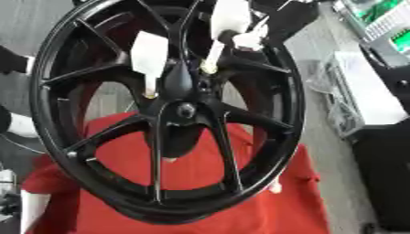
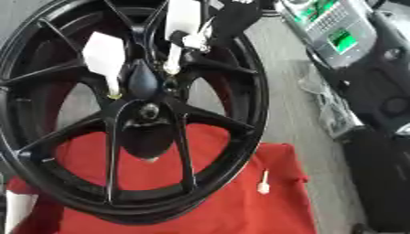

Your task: Pull the pin out of the wheel hub.

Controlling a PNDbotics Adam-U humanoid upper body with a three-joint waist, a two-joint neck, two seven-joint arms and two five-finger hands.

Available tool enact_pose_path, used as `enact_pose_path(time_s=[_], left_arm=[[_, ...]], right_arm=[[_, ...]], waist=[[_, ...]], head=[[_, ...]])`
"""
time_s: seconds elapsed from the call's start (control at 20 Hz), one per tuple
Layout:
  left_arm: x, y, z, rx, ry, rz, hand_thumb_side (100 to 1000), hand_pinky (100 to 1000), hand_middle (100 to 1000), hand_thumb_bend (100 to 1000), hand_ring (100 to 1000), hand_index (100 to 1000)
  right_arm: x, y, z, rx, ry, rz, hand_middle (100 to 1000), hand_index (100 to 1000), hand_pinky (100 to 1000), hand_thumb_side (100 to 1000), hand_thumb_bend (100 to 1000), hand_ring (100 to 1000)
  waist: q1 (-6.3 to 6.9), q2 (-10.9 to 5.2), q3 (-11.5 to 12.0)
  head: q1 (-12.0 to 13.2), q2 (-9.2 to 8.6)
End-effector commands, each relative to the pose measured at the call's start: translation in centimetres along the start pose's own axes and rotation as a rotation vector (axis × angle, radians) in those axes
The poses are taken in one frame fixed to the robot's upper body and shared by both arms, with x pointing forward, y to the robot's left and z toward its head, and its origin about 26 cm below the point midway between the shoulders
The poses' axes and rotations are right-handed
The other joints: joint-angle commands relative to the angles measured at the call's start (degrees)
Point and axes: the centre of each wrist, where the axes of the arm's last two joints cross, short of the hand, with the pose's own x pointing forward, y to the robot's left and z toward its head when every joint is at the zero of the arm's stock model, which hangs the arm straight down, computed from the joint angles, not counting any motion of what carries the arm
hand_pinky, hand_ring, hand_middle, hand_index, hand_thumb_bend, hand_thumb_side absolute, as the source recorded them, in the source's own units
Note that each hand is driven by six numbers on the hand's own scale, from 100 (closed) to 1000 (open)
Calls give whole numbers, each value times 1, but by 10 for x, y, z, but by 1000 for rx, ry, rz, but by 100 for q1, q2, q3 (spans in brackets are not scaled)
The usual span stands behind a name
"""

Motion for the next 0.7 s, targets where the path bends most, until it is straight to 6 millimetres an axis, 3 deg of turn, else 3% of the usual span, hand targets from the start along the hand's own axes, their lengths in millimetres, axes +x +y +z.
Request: enact_pose_path(time_s=[0.05, 0.3, 0.7], left_arm=[[7, 4, -3, 1, -25, -14, 857, 650, 786, 198, 875, 824], [7, 5, -3, 5, -24, -15, 856, 650, 786, 198, 875, 824], [6, 8, -2, 20, -25, -19, 857, 650, 787, 197, 876, 824]], right_arm=[[10, -24, 22, -77, -23, -6, 227, 412, 707, 169, 100, 464], [9, -38, 54, -202, -19, -80, 220, 405, 713, 140, 100, 459], [-33, -38, 132, -575, 177, -189, 215, 399, 729, 100, 100, 457]], waist=[[48, -152, -22], [59, -153, -66], [110, -109, -183]], head=[[-12, 33], [26, 33], [201, -45]])
